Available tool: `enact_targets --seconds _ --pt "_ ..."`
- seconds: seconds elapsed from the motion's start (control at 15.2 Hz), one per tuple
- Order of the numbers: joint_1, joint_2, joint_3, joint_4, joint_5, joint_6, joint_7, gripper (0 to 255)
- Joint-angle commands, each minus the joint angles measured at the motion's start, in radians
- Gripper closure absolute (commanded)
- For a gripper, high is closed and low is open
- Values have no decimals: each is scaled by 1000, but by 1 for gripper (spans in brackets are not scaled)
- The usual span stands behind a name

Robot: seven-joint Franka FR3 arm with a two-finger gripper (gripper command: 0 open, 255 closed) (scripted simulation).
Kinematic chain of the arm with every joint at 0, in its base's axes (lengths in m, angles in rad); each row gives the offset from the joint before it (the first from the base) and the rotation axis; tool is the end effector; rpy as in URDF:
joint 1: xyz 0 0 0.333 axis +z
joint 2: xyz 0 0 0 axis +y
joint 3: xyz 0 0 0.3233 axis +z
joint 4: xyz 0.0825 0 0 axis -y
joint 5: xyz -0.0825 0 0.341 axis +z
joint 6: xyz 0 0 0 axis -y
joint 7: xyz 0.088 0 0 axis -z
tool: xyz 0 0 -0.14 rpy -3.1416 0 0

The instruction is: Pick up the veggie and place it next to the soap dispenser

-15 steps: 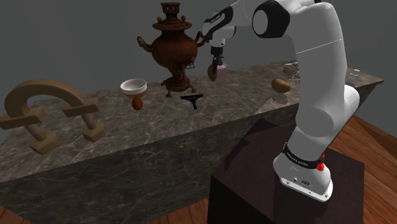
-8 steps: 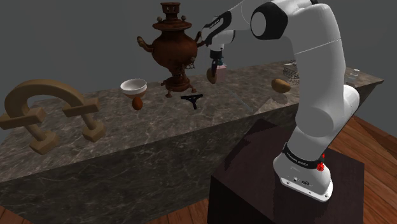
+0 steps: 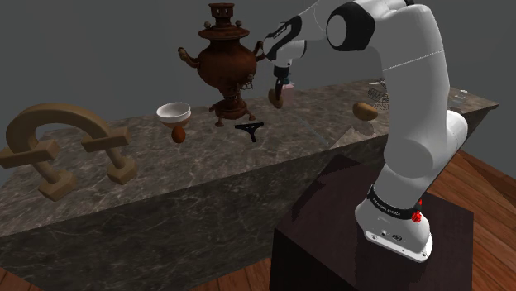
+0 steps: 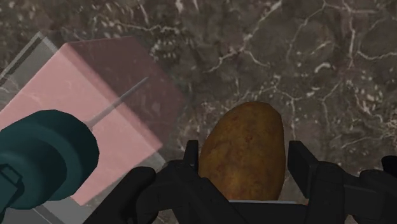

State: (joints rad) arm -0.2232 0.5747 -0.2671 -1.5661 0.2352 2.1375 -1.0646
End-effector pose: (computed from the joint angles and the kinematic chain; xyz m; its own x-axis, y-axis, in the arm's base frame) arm 0.6057 -0.2762 0.3150 0.8800 0.4714 0.0585 0.4727 -0.8811 -0.0114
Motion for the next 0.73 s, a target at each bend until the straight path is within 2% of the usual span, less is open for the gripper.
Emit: enact_targets --seconds 0.0,0.26,0.33,0.4,0.53,0.59,0.66 --pt "-3 63 6 1 1 -4 2 255" --pt "-6 63 9 1 -2 -3 3 255" --pt "-9 80 11 36 0 -20 6 0" --pt "-7 64 11 -16 1 15 -2 0" --pt "-7 113 19 42 7 4 10 0" --pt "7 85 18 -8 4 27 17 0" --pt "-9 62 13 1 -4 -3 4 0"
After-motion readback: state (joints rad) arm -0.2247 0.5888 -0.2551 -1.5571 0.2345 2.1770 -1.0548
